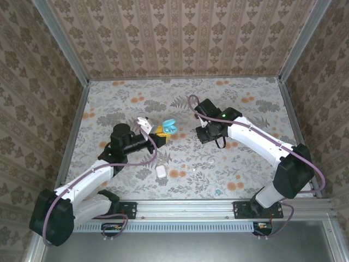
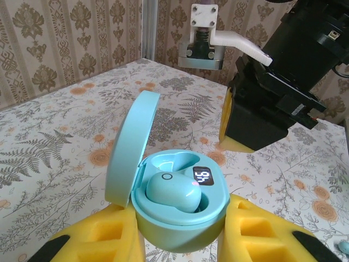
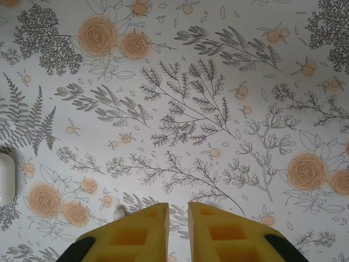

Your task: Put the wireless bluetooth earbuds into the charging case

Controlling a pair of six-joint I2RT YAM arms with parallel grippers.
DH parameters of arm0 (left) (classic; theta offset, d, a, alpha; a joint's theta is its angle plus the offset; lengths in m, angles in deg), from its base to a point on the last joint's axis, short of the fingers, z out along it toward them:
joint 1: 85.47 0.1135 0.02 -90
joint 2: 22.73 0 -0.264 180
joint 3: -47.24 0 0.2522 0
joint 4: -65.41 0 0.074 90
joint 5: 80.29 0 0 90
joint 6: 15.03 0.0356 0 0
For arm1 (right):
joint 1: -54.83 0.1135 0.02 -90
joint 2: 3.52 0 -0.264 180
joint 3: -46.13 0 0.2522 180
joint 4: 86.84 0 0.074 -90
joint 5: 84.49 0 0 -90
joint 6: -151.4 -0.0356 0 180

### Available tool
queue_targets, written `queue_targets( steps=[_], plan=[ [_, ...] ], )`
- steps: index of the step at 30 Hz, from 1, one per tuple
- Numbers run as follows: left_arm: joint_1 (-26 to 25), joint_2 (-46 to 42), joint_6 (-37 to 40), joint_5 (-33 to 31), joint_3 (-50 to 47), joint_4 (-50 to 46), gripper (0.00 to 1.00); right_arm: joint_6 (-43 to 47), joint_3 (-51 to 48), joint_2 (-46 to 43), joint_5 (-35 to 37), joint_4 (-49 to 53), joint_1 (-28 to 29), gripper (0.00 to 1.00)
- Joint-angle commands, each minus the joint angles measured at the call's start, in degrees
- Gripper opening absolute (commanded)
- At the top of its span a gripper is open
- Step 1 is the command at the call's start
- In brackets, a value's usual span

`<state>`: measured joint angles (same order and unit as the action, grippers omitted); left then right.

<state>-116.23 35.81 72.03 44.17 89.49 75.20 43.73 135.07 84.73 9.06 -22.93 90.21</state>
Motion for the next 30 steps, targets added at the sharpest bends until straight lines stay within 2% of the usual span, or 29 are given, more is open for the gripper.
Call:
queue_targets(
  steps=[1, 6, 12, 15, 16, 19, 23, 30],
  plan=[
    [-0.32, -1.20, 0.47, 0.48, 1.21, 0.82, 0.25, -3.26, -1.38, -0.62, -1.34, 3.49, -0.48, 0.19],
    [-0.28, -0.66, 0.80, 0.74, 1.48, 0.73, 0.25, -8.40, -7.14, -4.74, -2.72, 5.06, -0.48, 0.24],
    [-0.32, 0.71, 0.84, 1.53, 1.92, 1.62, 0.25, -24.68, -23.60, -16.70, -9.04, 1.68, 0.98, 0.35],
    [-0.35, 1.95, 0.35, 1.93, 2.39, 2.74, 0.25, -31.32, -32.33, -22.85, -11.64, -1.33, 2.07, 0.36],
    [-0.43, 2.39, 0.22, 3.88, 2.64, 2.86, 0.24, -33.09, -34.66, -24.54, -12.18, -1.96, 2.49, 0.37],
    [-0.66, 3.00, -0.14, 4.75, 3.14, 3.21, 0.24, -37.33, -39.29, -28.06, -12.58, -2.97, 4.40, 0.37],
    [-1.13, 2.64, -0.39, 4.45, 3.02, 3.54, 0.24, -40.67, -43.37, -29.71, -13.60, -5.84, 6.06, 0.37],
    [-2.09, 1.60, -0.60, 3.36, 2.37, 3.18, 0.24, -41.53, -45.23, -26.54, -14.45, -8.55, 8.29, 0.34]
  ],
)
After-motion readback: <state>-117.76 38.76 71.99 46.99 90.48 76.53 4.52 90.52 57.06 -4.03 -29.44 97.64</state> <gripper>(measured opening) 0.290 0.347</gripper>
